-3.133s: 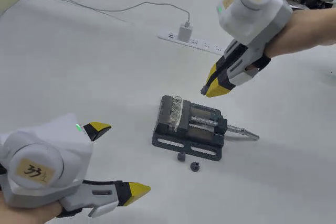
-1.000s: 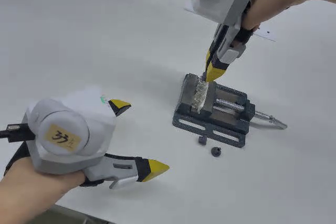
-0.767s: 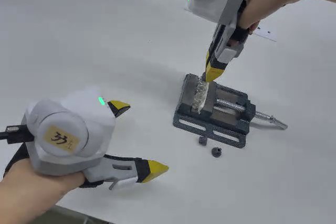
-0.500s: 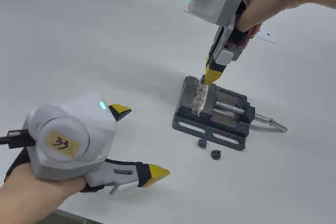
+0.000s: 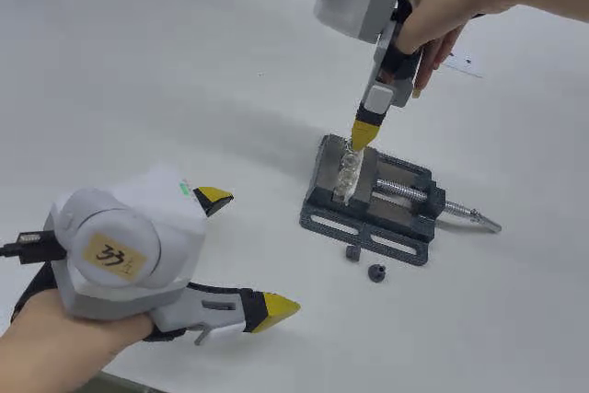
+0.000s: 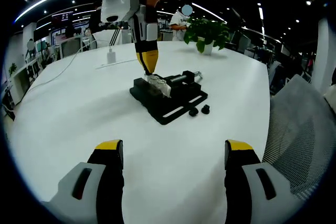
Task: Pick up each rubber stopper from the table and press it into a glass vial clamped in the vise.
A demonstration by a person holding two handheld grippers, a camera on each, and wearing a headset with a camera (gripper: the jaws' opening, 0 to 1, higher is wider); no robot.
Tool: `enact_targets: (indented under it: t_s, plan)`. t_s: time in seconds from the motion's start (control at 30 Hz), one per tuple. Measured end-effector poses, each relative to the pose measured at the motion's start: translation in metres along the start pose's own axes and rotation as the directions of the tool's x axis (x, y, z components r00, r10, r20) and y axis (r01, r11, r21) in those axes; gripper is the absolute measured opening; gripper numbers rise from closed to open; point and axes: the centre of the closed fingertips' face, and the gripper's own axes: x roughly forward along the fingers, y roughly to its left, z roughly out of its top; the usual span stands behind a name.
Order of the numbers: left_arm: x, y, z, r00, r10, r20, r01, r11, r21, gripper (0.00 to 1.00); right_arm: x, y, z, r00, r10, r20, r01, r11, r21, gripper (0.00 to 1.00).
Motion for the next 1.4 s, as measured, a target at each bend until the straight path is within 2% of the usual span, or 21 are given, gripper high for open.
enact_targets:
  t_s: [0.2, 0.23, 0.4, 0.8, 0.93, 1.07, 1.17, 1.27, 1.4]
  plan:
    - [0.001, -0.001, 0.0, 1.0, -0.002, -0.001, 0.002, 1.0, -0.002, 0.77, 0.001, 0.007, -0.002, 0.9998, -0.015, 0.011, 0.016, 0.999, -0.039, 0.06]
    - [0.001, -0.001, 0.0, 1.0, -0.002, -0.001, 0.002, 1.0, -0.002, 0.77, 0.001, 0.009, -0.002, 0.9997, -0.02, 0.014, 0.02, 0.997, -0.07, 0.06]
    - [0.0, -0.001, 0.0, 1.0, -0.002, -0.003, 0.002, 1.0, -0.003, 0.77, 0.001, 0.007, -0.001, 0.9991, -0.026, 0.033, 0.03, 0.993, -0.111, 0.07]
    - [0.001, -0.001, -0.002, 1.0, -0.004, -0.006, 0.004, 1.0, -0.007, 0.77, 0.002, 0.01, -0.003, 0.9972, -0.034, 0.066, 0.045, 0.986, -0.161, 0.08]
    - [0.001, -0.001, -0.002, 1.0, -0.004, -0.006, 0.004, 1.0, -0.006, 0.77, 0.004, 0.015, -0.004, 0.997, -0.01, 0.076, 0.024, 0.984, -0.177, 0.15]
    - [0.001, -0.001, -0.002, 1.0, -0.004, -0.006, 0.004, 1.0, -0.006, 0.77, 0.003, 0.016, -0.007, 0.9958, -0.008, 0.092, 0.027, 0.978, -0.206, 0.19]
    - [0.002, -0.001, -0.001, 1.0, -0.006, -0.003, 0.006, 1.0, -0.006, 0.77, -0.002, 0.011, -0.013, 0.995, -0.029, 0.096, 0.049, 0.975, -0.216, 0.23]
    - [0.002, -0.002, 0.0, 1.0, -0.007, -0.001, 0.007, 1.0, -0.005, 0.77, -0.01, 0.006, -0.02, 0.9933, -0.051, 0.103, 0.074, 0.969, -0.237, 0.21]
    - [0.002, -0.002, 0.001, 1.0, -0.007, 0.002, 0.007, 1.0, -0.005, 0.77, -0.02, -0.003, -0.014, 0.9832, -0.048, 0.176, 0.092, 0.965, -0.247, 0.16]
